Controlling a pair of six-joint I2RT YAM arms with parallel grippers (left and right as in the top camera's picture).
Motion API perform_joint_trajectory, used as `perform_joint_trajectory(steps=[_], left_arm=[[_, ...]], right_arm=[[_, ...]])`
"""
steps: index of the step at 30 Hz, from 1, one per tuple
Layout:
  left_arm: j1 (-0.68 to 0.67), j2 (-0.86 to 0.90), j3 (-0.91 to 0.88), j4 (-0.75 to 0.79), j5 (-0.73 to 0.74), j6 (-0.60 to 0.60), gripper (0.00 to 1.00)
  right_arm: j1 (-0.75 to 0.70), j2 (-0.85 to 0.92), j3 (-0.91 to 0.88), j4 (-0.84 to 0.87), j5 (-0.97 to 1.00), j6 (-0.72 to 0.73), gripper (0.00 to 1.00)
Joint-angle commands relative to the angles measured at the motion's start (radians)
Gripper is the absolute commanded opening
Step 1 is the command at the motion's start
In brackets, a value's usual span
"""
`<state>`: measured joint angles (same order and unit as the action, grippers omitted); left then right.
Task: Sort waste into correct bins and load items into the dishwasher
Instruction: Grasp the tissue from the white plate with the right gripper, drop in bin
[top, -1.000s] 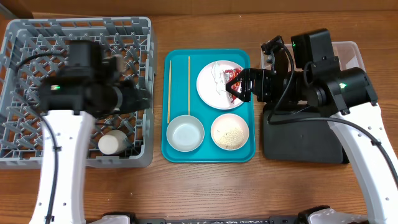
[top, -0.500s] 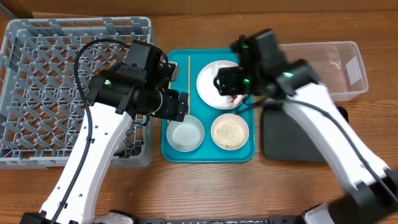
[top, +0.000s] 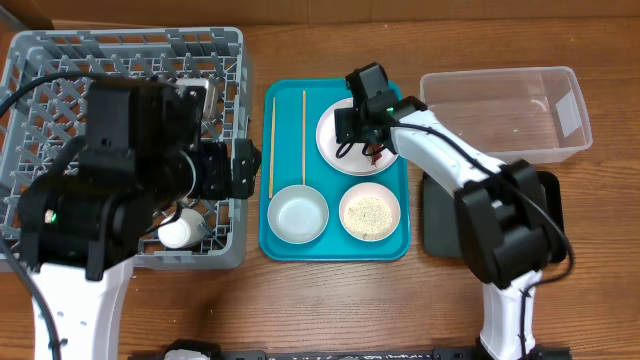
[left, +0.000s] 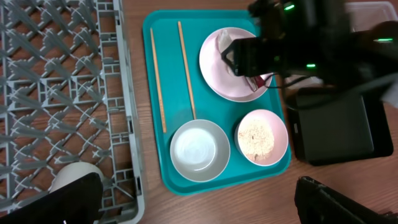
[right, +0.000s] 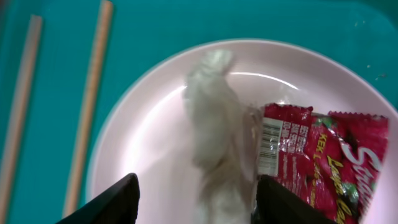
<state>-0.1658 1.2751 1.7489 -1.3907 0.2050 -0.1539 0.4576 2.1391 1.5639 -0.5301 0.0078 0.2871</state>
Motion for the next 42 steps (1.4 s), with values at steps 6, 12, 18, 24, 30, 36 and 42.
perform_joint_trajectory(steps=[6, 12, 18, 24, 30, 36, 42], left_arm=[[0.003, 0.027, 0.013, -0.028, -0.006, -0.003, 1.0], [0.003, 0.04, 0.013, -0.032, -0.005, -0.003, 1.0], [0.003, 0.04, 0.013, -0.043, -0.005, -0.003, 1.0], [0.003, 0.04, 0.013, -0.044, -0.006, -0.003, 1.0], [0.003, 0.04, 0.013, -0.043, -0.005, -0.003, 1.0], [0.003, 0.04, 0.013, -0.045, -0.006, -0.003, 1.0], [0.003, 0.04, 0.013, -0.045, -0.005, -0.003, 1.0]], right_arm=[[0.002, 0.034, 0.001, 0.068, -0.01, 0.006, 0.42], [-0.003, 0.038, 0.001, 0.053, 0.009, 0.023, 0.36], [-0.005, 0.031, 0.01, 0.017, 0.005, 0.027, 0.04], [-0.007, -0.11, 0.12, -0.125, -0.039, 0.026, 0.04], [-0.048, -0.309, 0.157, -0.253, -0.039, 0.03, 0.04], [-0.18, -0.34, 0.156, -0.454, 0.082, 0.031, 0.04], [-0.306, -0.28, 0.134, -0.533, 0.016, -0.022, 0.04]])
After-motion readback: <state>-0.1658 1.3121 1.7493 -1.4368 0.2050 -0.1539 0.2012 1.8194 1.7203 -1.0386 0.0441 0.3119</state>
